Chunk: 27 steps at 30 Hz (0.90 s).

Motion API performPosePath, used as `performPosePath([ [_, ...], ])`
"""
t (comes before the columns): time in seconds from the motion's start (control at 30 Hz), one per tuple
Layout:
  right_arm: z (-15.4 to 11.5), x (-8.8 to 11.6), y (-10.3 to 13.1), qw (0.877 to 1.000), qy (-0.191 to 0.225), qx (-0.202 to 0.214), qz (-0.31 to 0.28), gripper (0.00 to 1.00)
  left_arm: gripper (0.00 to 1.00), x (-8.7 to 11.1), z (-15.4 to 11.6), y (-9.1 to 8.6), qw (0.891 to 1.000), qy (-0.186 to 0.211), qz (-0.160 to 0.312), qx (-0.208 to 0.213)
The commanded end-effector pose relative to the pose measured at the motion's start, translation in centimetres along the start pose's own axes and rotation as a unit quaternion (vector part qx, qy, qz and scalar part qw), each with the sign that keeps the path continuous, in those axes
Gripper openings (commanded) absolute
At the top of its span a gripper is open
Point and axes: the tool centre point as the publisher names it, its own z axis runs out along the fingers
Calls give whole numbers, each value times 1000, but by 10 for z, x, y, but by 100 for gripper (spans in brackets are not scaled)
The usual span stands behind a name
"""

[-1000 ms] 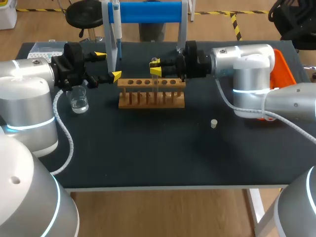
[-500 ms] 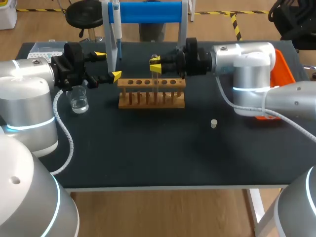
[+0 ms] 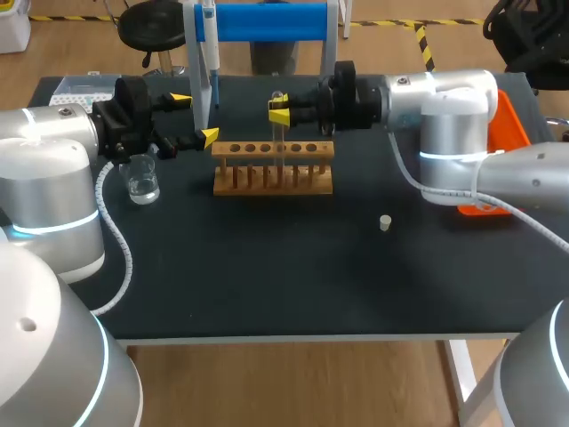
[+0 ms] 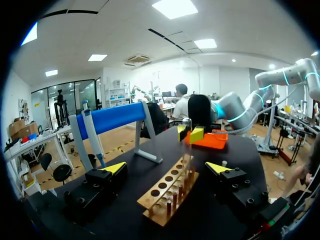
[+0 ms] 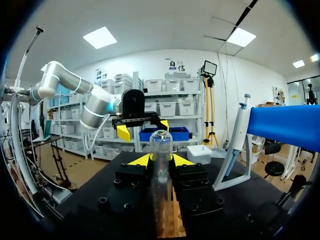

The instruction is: Invert the test tube, pick up the pipette, mount the tip to pipette, aspirate from beaker and dispense into the tube, eject the tip, return the pipette, and cap with the stopper.

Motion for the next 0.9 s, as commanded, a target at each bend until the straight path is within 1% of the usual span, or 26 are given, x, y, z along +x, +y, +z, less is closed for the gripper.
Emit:
performPosePath([
  [0.03, -3, 4, 6, 1000, -4, 2, 0, 0, 100, 1, 1, 1, 1000, -3, 1, 2],
  [0.53, -7, 13, 30, 1000, -6, -2, -16, 0, 100, 1, 1, 1, 1000, -3, 1, 2],
  [0.9, -16, 19, 49, 1000, -13, -10, -27, 0, 100, 1, 1, 1, 1000, -3, 1, 2],
])
